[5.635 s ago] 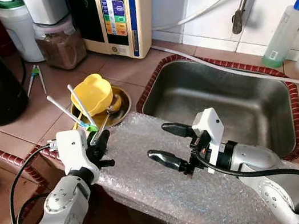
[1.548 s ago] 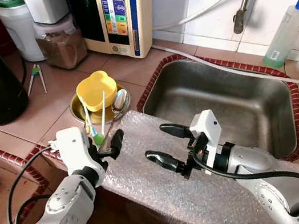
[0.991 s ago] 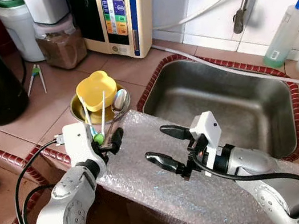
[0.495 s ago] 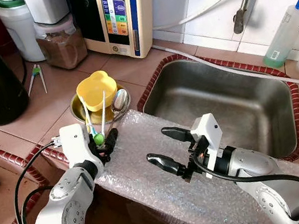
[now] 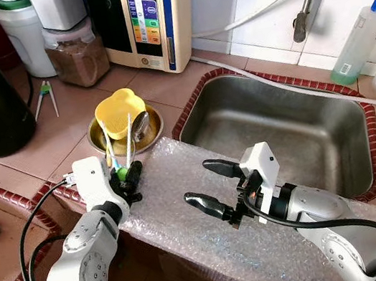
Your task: Kitchen organization
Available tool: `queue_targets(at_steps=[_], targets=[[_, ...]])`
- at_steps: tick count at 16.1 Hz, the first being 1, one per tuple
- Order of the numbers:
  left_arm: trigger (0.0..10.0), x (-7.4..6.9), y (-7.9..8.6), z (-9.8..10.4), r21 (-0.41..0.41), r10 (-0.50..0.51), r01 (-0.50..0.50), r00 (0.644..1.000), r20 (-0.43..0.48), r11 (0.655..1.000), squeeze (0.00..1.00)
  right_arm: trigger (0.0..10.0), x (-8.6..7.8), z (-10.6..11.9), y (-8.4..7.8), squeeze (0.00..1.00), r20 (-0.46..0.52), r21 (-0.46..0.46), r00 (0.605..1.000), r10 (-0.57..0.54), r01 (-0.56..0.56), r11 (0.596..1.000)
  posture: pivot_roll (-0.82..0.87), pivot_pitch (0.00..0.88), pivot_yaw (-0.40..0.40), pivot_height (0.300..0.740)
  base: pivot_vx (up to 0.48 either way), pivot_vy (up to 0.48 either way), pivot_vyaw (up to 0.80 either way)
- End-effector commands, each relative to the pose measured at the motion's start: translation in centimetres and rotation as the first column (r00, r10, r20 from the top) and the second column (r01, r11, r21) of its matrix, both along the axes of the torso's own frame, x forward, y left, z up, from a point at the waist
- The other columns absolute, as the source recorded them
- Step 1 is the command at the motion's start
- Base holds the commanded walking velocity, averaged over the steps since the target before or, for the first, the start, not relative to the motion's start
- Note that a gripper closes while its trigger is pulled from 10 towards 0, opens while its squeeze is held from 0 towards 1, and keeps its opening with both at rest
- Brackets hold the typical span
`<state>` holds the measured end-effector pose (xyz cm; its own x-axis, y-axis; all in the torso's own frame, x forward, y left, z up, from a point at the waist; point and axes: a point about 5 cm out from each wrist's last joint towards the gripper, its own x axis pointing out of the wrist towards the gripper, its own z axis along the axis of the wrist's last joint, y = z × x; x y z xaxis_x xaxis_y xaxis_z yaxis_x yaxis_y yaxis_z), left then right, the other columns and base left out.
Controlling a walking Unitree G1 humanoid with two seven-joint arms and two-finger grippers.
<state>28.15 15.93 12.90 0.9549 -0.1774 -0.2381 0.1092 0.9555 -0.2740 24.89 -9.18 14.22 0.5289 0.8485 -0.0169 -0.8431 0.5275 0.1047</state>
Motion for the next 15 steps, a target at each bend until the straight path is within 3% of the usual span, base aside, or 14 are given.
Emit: queue_targets(at_steps=[1, 7, 15], targets=[[0.0, 0.2, 0.0, -0.1, -0.002, 0.004, -0.004, 1.0, -0.008, 1.0, 0.0, 10.0, 0.1, 0.4, 0.0, 0.0, 0.022, -0.003, 1.0, 0.001, -0.001, 1.0, 0.0, 0.095, -0.051, 0.74, 0.0, 0.0, 0.0], [0.0, 0.6, 0.3, 0.6, -0.008, 0.033, -0.033, 0.998, 0.044, 0.999, 0.0, 10.0, 0.3, 0.4, 0.0, 0.0, 0.023, -0.001, 1.0, -0.006, 0.006, 1.0, 0.01, 0.089, -0.05, 0.74, 0.0, 0.0, 0.0], [0.0, 1.2, 0.7, 3.2, 0.119, 0.067, -0.095, 0.972, 0.225, 0.988, 0.0, 10.0, 0.5, 0.4, -0.1, 0.0, 0.028, -0.001, 0.999, -0.016, 0.016, 1.0, 0.01, 0.091, -0.052, 0.74, 0.0, 0.0, 0.0]])
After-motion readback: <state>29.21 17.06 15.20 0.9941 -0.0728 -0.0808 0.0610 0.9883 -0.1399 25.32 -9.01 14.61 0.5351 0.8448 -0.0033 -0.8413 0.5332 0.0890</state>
